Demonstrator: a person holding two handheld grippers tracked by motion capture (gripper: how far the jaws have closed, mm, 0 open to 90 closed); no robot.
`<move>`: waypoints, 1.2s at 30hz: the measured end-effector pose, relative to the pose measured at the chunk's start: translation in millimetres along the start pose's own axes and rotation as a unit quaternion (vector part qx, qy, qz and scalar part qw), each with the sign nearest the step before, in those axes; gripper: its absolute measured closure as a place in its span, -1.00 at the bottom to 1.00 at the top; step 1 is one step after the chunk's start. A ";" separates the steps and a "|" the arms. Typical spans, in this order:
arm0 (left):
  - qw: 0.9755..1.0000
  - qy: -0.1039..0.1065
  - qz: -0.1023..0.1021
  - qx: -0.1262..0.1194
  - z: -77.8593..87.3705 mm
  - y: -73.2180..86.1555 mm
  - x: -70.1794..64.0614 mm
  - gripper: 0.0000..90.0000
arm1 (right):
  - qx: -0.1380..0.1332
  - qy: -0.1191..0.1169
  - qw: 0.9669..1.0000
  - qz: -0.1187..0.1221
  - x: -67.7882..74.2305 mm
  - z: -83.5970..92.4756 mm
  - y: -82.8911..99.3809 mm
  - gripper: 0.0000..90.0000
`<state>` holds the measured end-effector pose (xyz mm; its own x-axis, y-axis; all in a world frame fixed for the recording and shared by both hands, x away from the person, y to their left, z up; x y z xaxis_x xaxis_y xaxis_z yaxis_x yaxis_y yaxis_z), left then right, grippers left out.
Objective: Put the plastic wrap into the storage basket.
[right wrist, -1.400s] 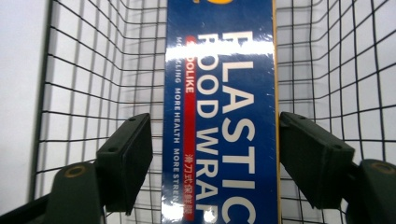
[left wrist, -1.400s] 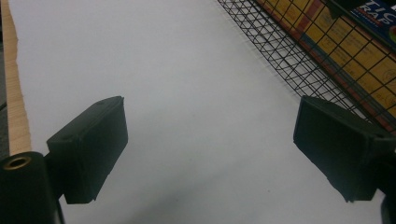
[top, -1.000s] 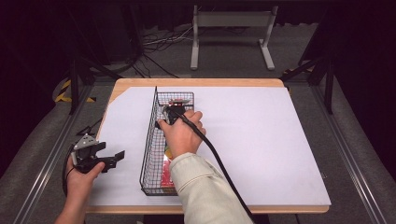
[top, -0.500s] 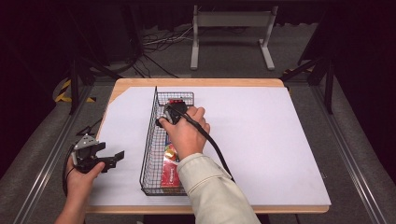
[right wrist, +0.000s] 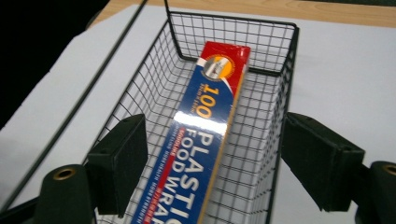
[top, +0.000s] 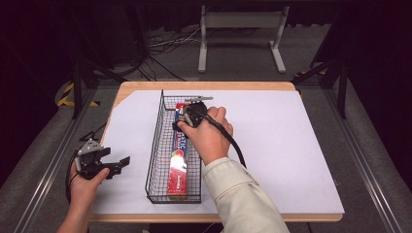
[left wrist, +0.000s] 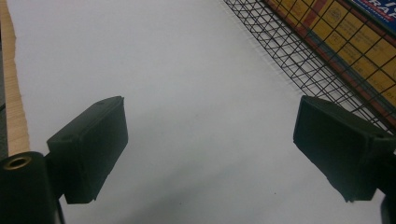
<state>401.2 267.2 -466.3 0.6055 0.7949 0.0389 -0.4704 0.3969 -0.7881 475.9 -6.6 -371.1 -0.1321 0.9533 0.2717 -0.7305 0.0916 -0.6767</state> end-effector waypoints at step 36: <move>1.000 0.010 -0.022 0.001 -0.4 2.0 -2.4 -0.78 | -0.052 -0.083 0.992 0.075 -149.6 59.9 -11.3 -0.59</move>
<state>399.0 265.8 -468.2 0.6381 0.7675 0.0616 -0.4437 0.4319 -0.7853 463.8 -167.6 -363.1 -0.3491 0.8989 0.2647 -0.6226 -0.0114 -0.7824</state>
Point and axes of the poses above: each handheld gripper's, and its own axes: z roughly backward along the jaws, y roughly out of its underside, x roughly to its left, the point moved 6 cm from there along -z, roughly forward along the jaws, and after that the axes turned 14 degrees about -z, right-handed, at the moved point
